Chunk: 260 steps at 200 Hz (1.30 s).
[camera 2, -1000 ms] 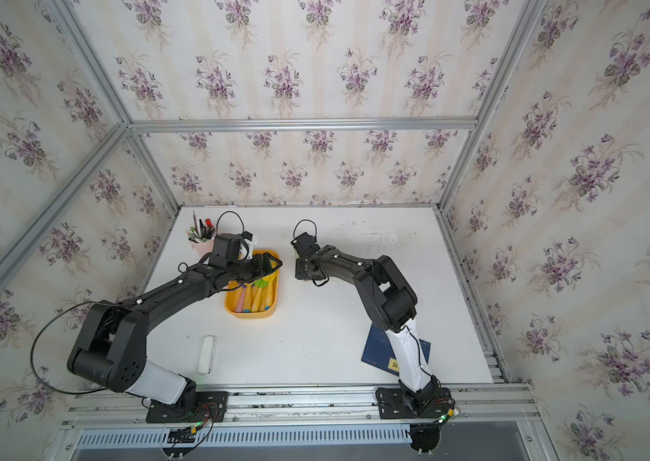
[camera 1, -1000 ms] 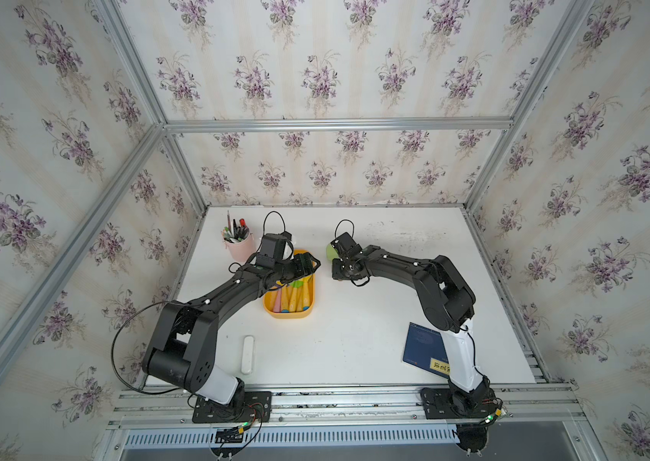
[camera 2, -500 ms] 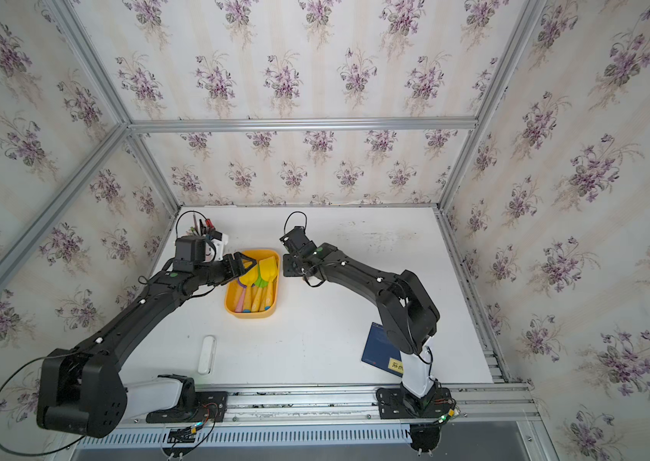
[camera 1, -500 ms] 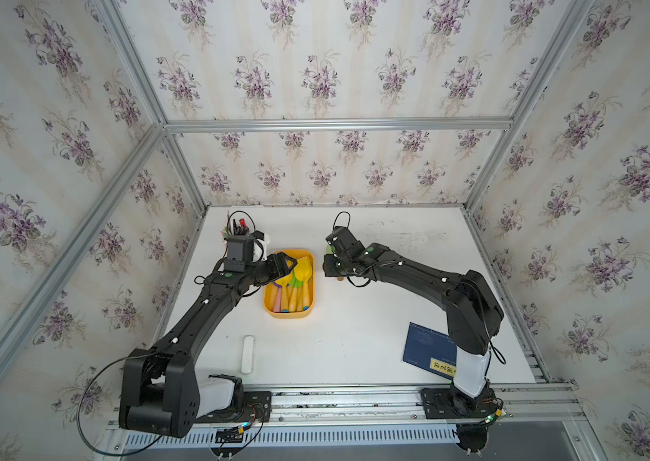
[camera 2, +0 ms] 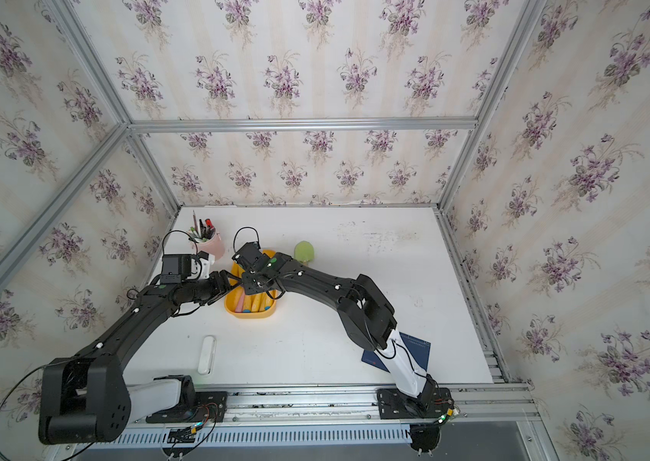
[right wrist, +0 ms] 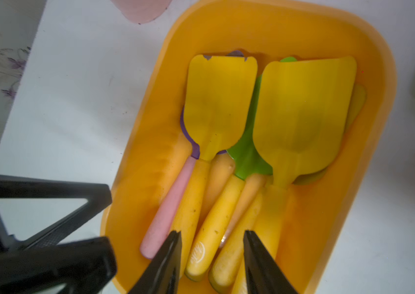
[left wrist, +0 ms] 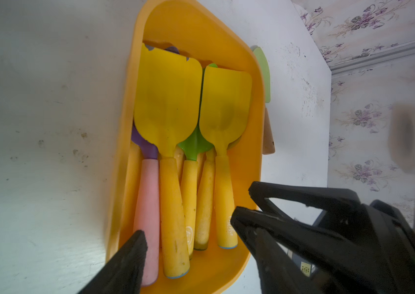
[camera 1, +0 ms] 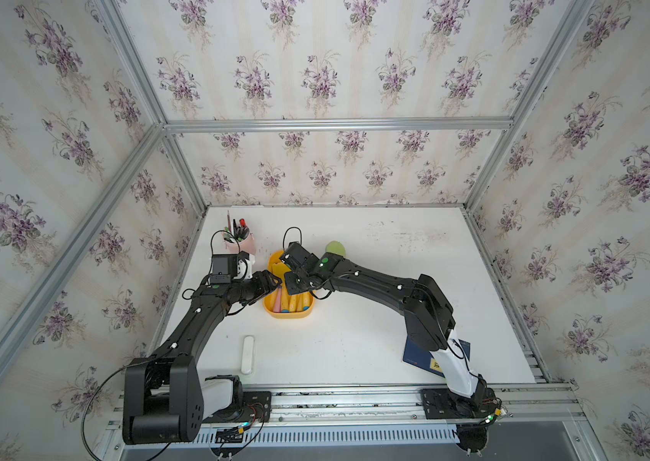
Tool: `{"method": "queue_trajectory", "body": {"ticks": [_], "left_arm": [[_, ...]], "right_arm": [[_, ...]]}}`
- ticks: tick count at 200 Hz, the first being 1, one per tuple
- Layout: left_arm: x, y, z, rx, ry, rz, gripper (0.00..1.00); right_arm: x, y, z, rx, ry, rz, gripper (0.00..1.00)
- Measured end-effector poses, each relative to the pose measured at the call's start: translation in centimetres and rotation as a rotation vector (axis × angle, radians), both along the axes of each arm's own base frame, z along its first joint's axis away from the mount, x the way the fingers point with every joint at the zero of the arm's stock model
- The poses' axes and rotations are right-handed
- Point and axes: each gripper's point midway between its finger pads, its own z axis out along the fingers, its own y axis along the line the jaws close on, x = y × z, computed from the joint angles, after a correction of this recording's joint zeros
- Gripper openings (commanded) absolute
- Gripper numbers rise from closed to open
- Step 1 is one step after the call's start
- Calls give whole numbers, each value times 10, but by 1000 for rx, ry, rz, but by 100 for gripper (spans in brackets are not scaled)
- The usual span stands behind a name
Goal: Take the shovel out of the storage box
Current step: Pick up the shovel from the storage box.
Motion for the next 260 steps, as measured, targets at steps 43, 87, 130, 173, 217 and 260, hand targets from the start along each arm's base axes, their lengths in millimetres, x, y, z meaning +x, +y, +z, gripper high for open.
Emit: {"method": "queue_trajectory", "body": {"ticks": [43, 87, 130, 173, 217, 260], "left_arm": [[-4, 3, -10, 23, 5, 7, 68], [-6, -2, -17, 1, -11, -12, 68], [-6, -4, -17, -19, -25, -18, 68], [-7, -7, -19, -33, -32, -27, 68], [-8, -8, -19, -39, -33, -32, 68], [-8, -9, -18, -44, -32, -31, 68]], "right_arm": [[-1, -12, -20, -79, 23, -16, 45], [0, -21, -36, -133, 45, -31, 45], [5, -20, -39, -153, 37, -44, 44], [11, -12, -51, -185, 39, -49, 41], [11, -16, -48, -217, 31, -58, 40], [16, -19, -50, -241, 19, -84, 38]]}}
